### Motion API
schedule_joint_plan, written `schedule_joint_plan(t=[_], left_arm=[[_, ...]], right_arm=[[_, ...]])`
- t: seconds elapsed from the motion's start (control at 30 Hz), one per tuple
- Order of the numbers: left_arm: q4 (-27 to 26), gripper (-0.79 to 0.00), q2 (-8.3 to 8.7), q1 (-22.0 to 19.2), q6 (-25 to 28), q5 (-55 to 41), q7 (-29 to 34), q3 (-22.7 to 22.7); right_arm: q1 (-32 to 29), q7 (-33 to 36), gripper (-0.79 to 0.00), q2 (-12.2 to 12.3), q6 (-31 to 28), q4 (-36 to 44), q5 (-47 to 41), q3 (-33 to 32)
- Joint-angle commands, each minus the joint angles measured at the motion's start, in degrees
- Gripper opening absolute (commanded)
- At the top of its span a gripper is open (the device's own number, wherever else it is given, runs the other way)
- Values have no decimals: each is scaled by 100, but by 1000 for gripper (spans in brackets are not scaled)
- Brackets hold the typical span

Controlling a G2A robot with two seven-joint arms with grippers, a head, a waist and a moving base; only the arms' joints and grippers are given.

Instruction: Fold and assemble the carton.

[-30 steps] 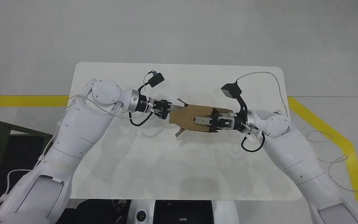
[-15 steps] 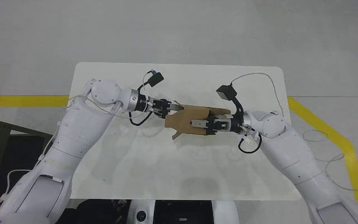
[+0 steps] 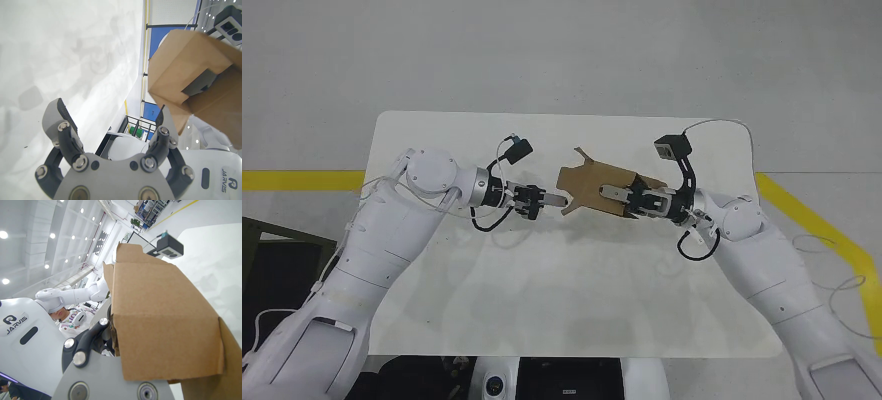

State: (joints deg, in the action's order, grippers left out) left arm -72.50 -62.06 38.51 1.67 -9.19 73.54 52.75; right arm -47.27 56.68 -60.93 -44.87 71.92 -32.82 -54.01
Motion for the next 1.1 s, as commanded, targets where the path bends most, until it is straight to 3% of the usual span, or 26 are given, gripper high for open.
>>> schedule_joint_plan(t=[0.0, 0.2, 1.07], left_arm=[[-27, 0, -3, 30, -28, 17, 6, -34], [-99, 0, -20, 12, -65, -36, 25, -74], [-51, 0, -70, -143, -34, -72, 10, -166]], right_arm=[[-10, -119, -785, -11, -1, -52, 40, -34], [-70, -411, -785, -65, 36, -68, 289, -7], [-117, -210, -785, -176, 122, -19, 684, 41]])
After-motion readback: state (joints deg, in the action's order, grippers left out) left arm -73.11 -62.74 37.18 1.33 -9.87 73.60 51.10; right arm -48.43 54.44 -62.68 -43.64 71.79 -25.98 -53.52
